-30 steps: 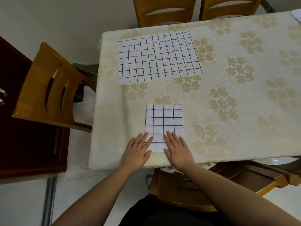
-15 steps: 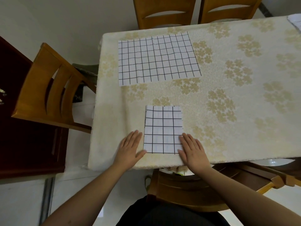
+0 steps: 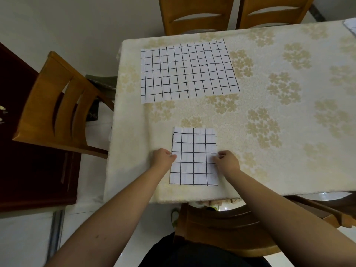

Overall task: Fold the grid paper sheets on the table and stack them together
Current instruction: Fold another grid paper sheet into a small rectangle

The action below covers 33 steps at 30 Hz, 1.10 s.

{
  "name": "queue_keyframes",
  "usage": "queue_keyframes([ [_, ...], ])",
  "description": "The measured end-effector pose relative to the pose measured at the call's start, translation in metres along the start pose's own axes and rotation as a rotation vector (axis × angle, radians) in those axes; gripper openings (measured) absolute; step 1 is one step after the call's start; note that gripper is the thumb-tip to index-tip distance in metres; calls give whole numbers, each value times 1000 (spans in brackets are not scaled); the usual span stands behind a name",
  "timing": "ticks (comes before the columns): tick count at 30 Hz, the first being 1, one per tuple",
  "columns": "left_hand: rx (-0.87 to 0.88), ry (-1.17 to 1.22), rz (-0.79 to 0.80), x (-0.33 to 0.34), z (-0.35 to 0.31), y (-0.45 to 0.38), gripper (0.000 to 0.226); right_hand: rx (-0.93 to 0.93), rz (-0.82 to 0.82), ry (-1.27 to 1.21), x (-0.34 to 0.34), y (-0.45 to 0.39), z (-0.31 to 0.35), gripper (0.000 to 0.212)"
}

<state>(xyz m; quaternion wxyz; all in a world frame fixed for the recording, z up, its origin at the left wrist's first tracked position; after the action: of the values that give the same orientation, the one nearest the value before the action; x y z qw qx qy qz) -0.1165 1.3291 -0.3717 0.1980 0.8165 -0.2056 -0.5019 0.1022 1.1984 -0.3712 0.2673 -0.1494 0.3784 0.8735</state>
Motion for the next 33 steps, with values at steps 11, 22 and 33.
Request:
queue_keyframes([
  [11,-52,244,17,7,1,0,18,72,-18,-25,5,-6,-4,17],
  [22,-158,532,147,13,16,-2,39,61,-18,-120,-3,1,-10,16],
  [33,7,444,237,6,11,7,30,-99,-25,-53,-2,14,-10,26],
])
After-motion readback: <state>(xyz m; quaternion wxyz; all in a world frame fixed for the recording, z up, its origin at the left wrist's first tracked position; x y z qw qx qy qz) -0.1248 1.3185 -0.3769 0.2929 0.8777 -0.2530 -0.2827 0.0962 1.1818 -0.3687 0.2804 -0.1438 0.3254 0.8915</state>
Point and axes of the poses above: each hand's wrist, its own y-axis away from the middle knuckle, its own x-axis out of the palm, z = x × y, the point moved 4 cm from there along -y, towards the middle knuckle, and after that the axes turned 8 degrees about -y, right-handed, at the moved point
